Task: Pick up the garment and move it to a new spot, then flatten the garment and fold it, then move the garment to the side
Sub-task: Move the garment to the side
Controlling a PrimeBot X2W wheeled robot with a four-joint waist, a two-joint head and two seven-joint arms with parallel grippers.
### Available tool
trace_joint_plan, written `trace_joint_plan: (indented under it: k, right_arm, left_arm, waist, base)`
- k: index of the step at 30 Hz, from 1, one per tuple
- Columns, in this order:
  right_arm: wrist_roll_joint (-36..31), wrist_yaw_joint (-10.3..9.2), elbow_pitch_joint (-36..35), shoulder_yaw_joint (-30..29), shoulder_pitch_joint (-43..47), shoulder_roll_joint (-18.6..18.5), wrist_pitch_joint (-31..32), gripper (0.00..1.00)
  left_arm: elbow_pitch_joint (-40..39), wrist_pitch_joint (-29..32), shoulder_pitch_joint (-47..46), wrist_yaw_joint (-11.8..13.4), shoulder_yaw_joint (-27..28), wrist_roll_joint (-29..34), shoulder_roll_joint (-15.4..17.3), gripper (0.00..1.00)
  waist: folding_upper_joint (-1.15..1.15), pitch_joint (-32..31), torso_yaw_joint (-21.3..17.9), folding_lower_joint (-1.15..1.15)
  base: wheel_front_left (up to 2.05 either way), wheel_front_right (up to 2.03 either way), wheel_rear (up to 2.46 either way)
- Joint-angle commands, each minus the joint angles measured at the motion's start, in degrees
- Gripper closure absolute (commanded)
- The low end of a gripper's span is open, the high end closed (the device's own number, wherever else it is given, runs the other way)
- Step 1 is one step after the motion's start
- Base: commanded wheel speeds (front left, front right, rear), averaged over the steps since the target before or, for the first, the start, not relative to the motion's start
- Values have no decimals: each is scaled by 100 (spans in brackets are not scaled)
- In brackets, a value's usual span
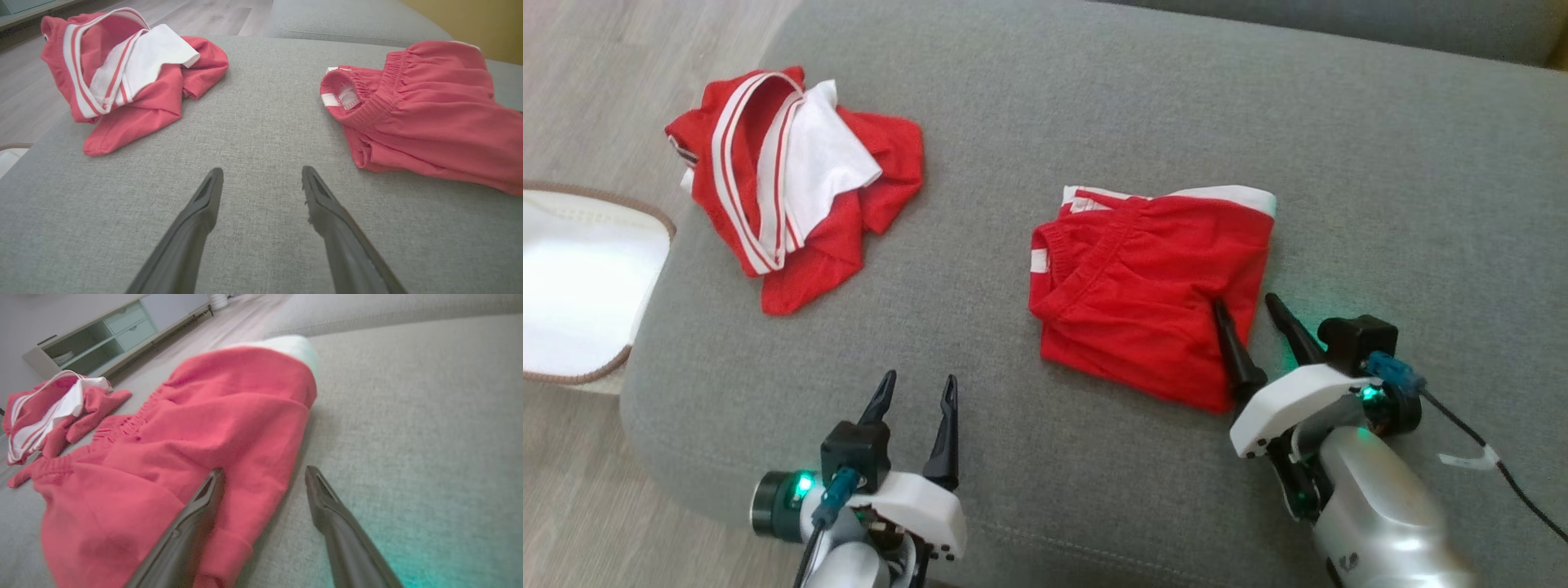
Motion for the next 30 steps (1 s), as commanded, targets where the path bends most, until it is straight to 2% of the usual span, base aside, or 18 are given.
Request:
trace_joint_plan:
  k: [1, 2, 3, 4, 5, 6, 12, 17, 22, 30]
  right_arm:
    - [147, 37, 18, 260, -189, 26, -39, 0]
    - [252, 37, 81, 333, -222, 26, -38, 16]
    - [342, 37, 134, 414, -258, 26, -39, 57]
    - [342, 37, 134, 414, -258, 26, -39, 57]
    - [408, 37, 185, 492, -296, 26, -39, 95]
    - [480, 37, 229, 556, -330, 26, -40, 100]
    - [701, 37, 411, 752, -559, 26, -55, 100]
    - [655, 37, 362, 555, -661, 26, -61, 100]
    - [427, 37, 218, 321, -643, 26, -62, 100]
    - [261, 37, -61, 217, -577, 26, -63, 100]
  left_arm:
    - [-187, -35, -232, 59, 176, -50, 27, 0]
    - [-191, -35, -243, 62, 177, -53, 27, 0]
    - [-196, -35, -256, 66, 179, -56, 27, 0]
    - [-196, -35, -256, 66, 179, -56, 27, 0]
    - [-201, -35, -269, 72, 181, -58, 27, 0]
    - [-204, -35, -284, 80, 181, -61, 27, 0]
    - [-218, -35, -335, 86, 212, -32, 27, 0]
    - [-211, -35, -344, 41, 267, 34, 27, 0]
    - [-211, -35, -440, -35, 253, 103, 27, 0]
    - [-187, -35, -736, -126, 178, 196, 27, 0]
  waist:
    - [0, 60, 35, 0]
    - [0, 74, 34, 0]
    - [0, 86, 28, 0]
    - [0, 86, 28, 0]
    - [0, 96, 17, 0]
    - [0, 105, 2, 0]
    - [0, 84, -239, 0]
    - [0, -4, -744, 0]
    - [0, -43, -1556, 0]
    - [0, 39, -3060, 0]
  base:
    - [0, 0, 0]
    - [0, 0, 0]
    - [0, 0, 0]
    - [0, 0, 0]
    - [0, 0, 0]
    - [0, 0, 0]
    - [0, 0, 0]
    - [0, 0, 0]
    - [0, 0, 0]
    - [0, 0, 0]
